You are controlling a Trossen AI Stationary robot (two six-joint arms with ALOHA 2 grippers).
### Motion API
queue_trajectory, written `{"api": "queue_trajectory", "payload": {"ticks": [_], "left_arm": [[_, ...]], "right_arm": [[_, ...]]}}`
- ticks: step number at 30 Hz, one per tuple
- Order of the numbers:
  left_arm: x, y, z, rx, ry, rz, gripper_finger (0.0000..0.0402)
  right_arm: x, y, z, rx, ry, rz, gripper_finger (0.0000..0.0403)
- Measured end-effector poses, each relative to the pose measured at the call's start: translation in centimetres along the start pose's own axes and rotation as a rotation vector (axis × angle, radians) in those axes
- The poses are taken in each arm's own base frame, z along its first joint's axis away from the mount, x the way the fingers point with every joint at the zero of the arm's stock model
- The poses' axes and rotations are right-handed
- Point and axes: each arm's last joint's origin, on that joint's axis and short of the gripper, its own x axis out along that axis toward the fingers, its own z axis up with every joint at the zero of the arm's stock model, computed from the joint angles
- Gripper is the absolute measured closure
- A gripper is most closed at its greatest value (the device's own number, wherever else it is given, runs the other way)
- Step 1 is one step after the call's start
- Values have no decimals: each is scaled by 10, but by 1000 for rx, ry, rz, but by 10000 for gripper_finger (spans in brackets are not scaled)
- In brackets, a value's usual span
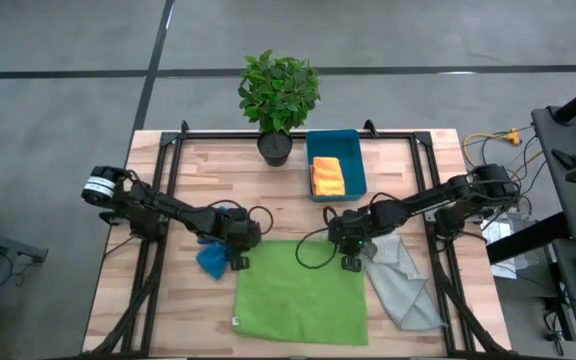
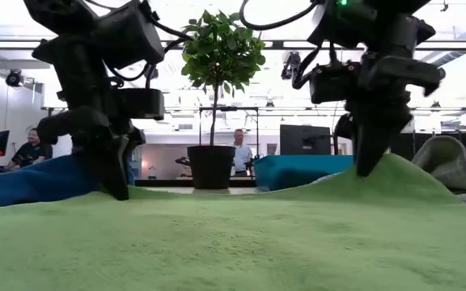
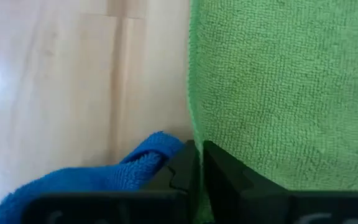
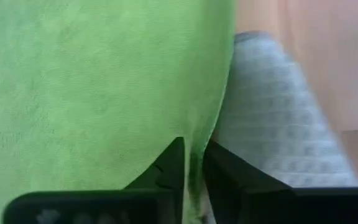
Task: Fold microfiber towels
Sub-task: Fold the green microfiber towel
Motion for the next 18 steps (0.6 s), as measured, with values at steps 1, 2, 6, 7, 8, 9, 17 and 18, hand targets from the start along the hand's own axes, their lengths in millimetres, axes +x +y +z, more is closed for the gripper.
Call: {"api": "queue_trajectory", "payload": {"ticks": [1,2,6,7,8,9,17,18], "left_arm": [[-1,2,0,0,-3,13,370],[-2,4,0,-1,-4,29,360],[-11,11,2,-23,-41,77,316],[-13,13,3,-29,-43,86,306],[-17,15,2,-36,-46,96,297],[-20,17,2,-38,-44,103,289],[-40,24,-11,-55,-30,113,270],[-40,25,-13,-62,-24,114,269]], "right_arm": [[-2,-2,2,16,-8,-22,341],[-5,-4,3,32,-11,-43,332],[-22,-7,9,67,-42,-73,304],[-27,-8,8,82,-43,-81,300],[-31,-8,7,100,-42,-92,297],[-34,-9,5,113,-43,-94,295],[-25,-14,-11,215,-24,-69,337],[-21,-16,-12,235,-14,-71,348]]}}
